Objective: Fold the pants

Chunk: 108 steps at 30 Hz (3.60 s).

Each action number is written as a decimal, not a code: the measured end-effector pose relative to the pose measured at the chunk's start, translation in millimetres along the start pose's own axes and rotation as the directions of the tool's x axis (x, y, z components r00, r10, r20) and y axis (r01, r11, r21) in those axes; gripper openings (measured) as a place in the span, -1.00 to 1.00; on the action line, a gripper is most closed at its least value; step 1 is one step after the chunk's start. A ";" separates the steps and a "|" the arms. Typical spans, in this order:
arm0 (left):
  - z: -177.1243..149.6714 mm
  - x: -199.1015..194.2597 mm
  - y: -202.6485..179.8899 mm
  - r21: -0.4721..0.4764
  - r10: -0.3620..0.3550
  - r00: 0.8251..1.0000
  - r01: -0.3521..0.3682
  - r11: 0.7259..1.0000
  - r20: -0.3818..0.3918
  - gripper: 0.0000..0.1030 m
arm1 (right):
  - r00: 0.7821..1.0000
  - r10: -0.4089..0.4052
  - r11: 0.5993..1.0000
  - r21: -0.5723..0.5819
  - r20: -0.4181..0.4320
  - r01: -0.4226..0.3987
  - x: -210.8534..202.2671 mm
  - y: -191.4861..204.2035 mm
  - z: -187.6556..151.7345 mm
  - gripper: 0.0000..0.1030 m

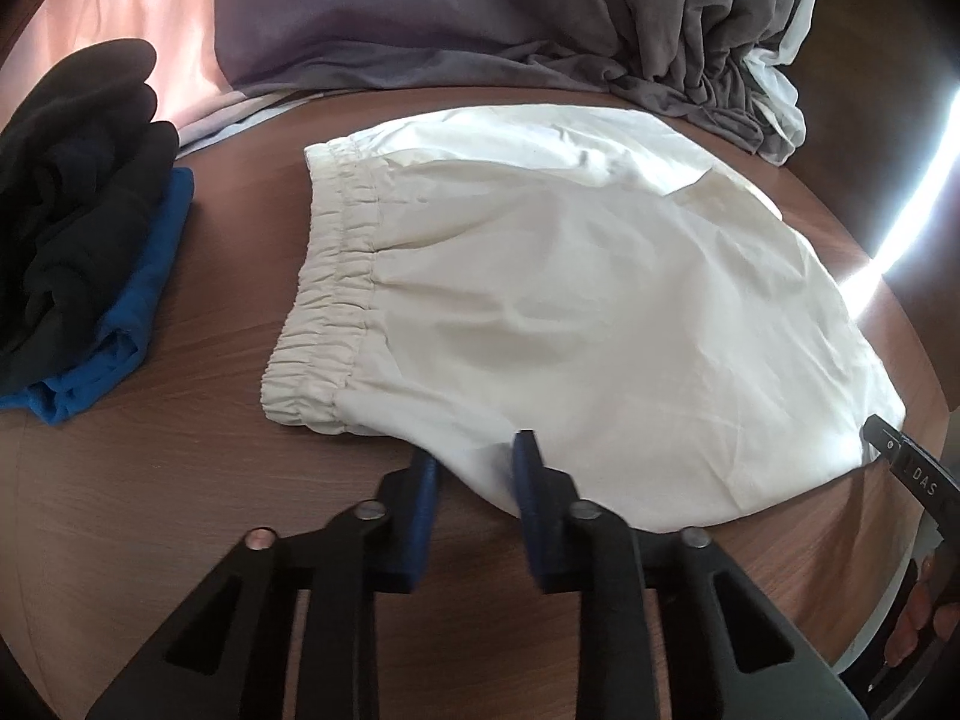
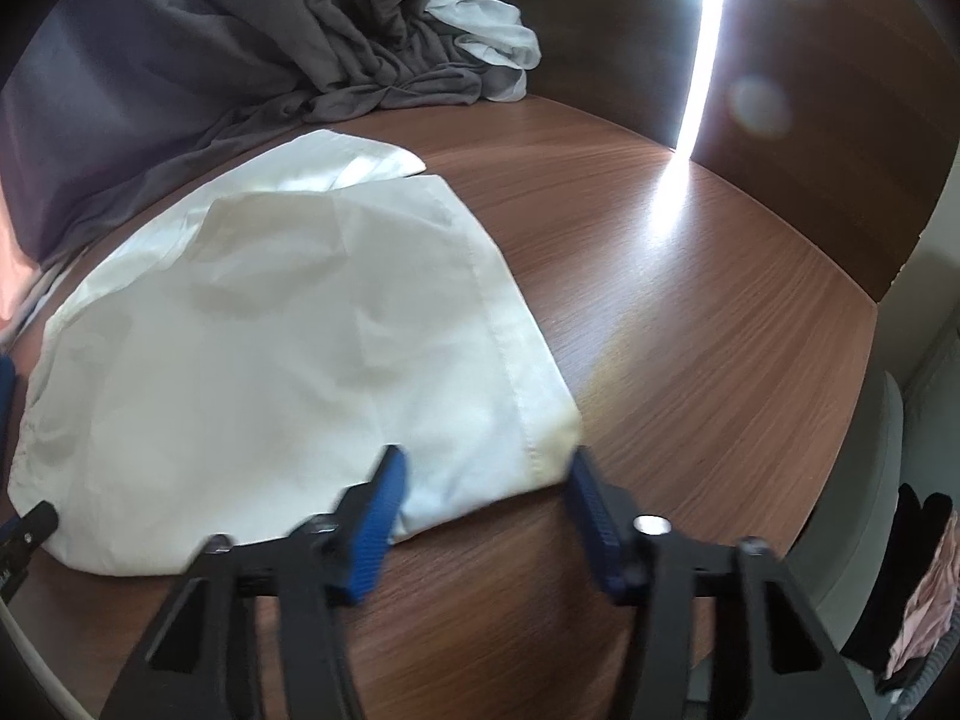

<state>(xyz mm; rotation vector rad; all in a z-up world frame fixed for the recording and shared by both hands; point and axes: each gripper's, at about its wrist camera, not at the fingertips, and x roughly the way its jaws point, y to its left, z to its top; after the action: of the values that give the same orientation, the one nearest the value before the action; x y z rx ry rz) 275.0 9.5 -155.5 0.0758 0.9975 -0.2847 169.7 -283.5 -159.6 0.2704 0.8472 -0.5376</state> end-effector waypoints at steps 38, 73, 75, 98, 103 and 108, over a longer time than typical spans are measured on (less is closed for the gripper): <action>27.6 -115.6 -37.9 -0.180 0.100 0.960 -0.053 0.982 0.263 -0.95 | 0.895 0.355 0.932 -0.175 0.272 -0.317 -111.1 -20.1 101.4 -0.76; 145.5 -17.1 1.7 -0.376 0.288 0.952 -0.230 0.898 0.105 -0.94 | 0.861 0.500 0.840 -0.290 0.091 -0.458 46.8 128.0 245.8 -0.76; 149.2 -6.1 5.6 -0.379 0.290 0.953 -0.238 0.894 0.086 -0.94 | 0.866 0.496 0.840 -0.287 0.068 -0.459 62.0 136.4 247.4 -0.76; 174.7 38.5 7.9 -0.353 0.473 0.879 -0.422 0.835 0.066 0.38 | 0.908 0.414 0.882 -0.278 0.072 -0.380 133.7 173.0 256.9 -0.18; 171.3 13.6 -5.8 -0.207 0.531 0.832 -0.497 0.843 0.163 0.38 | 0.905 0.413 0.882 -0.290 0.101 -0.370 117.7 157.6 252.2 -0.11; 147.8 -5.6 11.8 -0.159 0.433 0.885 -0.409 0.898 0.168 0.38 | 0.898 0.423 0.867 -0.341 0.119 -0.364 94.4 151.2 227.7 -0.01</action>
<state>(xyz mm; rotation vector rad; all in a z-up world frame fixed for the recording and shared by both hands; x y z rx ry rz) 396.2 -6.5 -71.3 0.1512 0.7709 0.1673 448.8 -288.0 -84.3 0.0939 0.6529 -0.0365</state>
